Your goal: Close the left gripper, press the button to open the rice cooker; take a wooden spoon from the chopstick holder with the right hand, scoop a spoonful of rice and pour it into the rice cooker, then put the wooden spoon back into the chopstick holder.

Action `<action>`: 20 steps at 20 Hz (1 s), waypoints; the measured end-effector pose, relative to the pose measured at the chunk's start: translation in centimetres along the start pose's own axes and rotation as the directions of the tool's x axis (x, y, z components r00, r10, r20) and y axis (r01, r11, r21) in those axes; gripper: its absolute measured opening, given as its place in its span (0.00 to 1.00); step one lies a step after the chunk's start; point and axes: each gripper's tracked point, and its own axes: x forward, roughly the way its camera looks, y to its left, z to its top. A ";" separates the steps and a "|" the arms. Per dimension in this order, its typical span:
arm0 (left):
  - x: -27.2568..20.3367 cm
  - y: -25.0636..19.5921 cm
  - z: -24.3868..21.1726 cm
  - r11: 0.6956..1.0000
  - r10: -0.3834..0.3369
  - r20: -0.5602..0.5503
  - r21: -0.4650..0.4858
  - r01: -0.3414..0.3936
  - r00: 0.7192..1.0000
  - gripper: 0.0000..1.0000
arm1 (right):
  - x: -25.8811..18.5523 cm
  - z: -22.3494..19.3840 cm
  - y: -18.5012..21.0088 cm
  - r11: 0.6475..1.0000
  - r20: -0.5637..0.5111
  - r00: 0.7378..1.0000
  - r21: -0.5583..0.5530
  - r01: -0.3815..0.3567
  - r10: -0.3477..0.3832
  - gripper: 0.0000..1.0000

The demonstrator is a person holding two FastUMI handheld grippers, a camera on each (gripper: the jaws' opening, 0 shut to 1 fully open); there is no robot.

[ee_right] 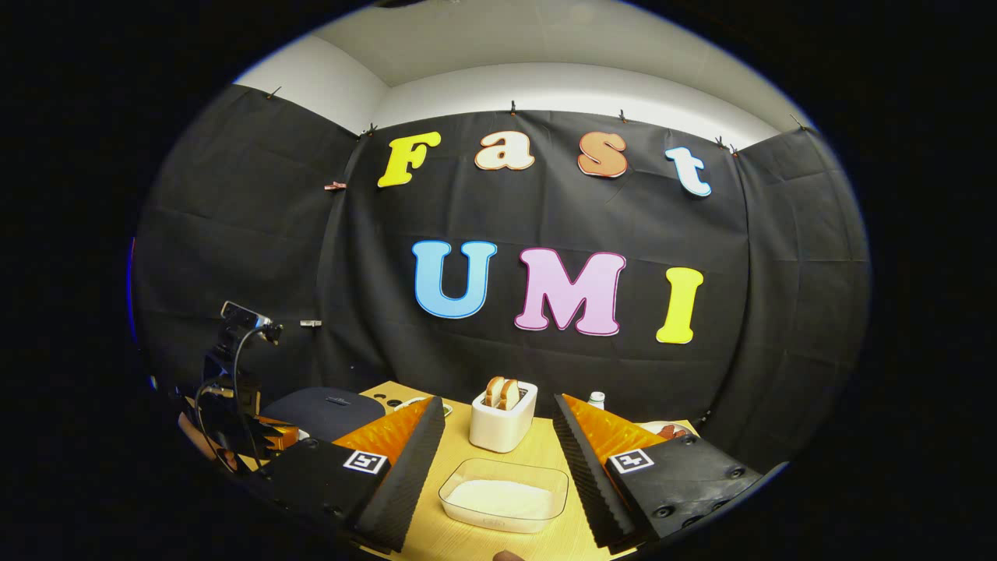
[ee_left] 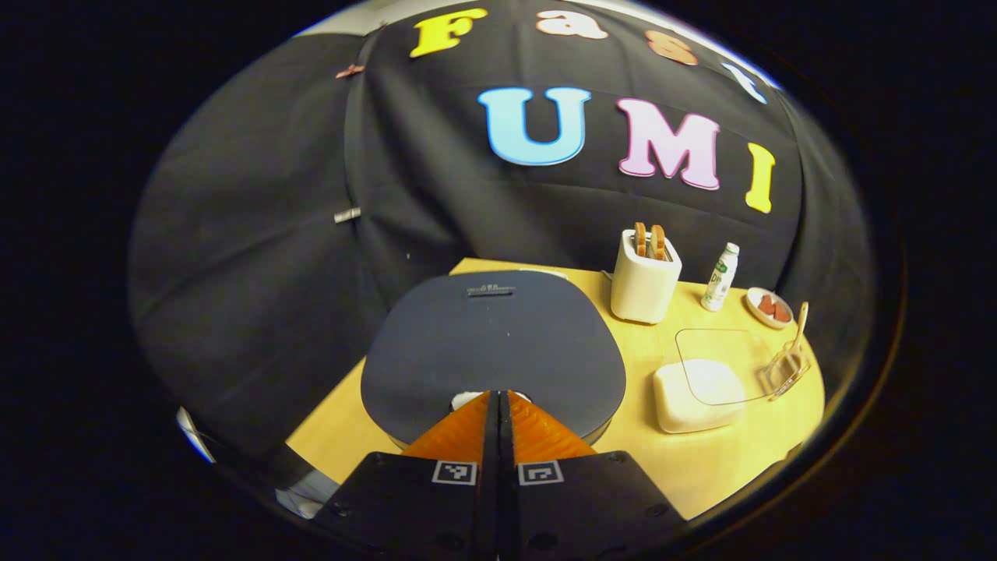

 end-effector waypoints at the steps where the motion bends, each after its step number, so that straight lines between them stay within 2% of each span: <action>1: -0.8 0.2 1.7 0.999 0.020 0.056 0.024 -0.022 0.998 0.04 | 0.0 -0.1 0.0 1.000 -0.003 1.000 -0.002 0.000 0.000 0.88; 3: -0.7 0.4 3.3 0.998 0.038 0.082 0.040 -0.042 0.996 0.05 | 0.0 0.0 -0.1 1.000 -0.001 1.000 -0.003 0.001 -0.001 0.88; 5: -0.5 0.4 3.6 0.999 0.033 0.067 -0.010 -0.032 0.997 0.05 | 0.0 0.0 -0.2 1.000 0.000 1.000 0.000 0.004 -0.004 0.88; 7: -1.0 0.8 5.0 0.998 0.035 0.108 -0.051 -0.030 0.993 0.06 | 0.1 -0.1 -0.3 1.000 -0.003 1.000 0.000 0.006 -0.006 0.88; 11: -3.6 1.2 9.6 0.997 0.075 0.253 -0.055 -0.063 0.964 0.06 | 0.1 -0.2 -0.8 1.000 -0.006 1.000 -0.002 0.013 -0.013 0.88; 14: -5.4 1.6 12.6 0.994 0.109 0.350 -0.051 -0.097 0.930 0.08 | 0.2 -0.4 -1.5 1.000 -0.010 1.000 0.009 0.020 -0.020 0.88; 16: -5.0 1.0 12.3 0.994 0.112 0.352 -0.042 -0.104 0.929 0.08 | 0.3 -0.7 -2.2 0.999 -0.016 0.999 0.020 0.029 -0.028 0.88; 20: -6.1 0.7 13.1 0.992 0.124 0.384 -0.071 -0.105 0.915 0.14 | 0.5 -1.3 -3.9 0.998 -0.027 0.998 0.023 0.052 -0.051 0.88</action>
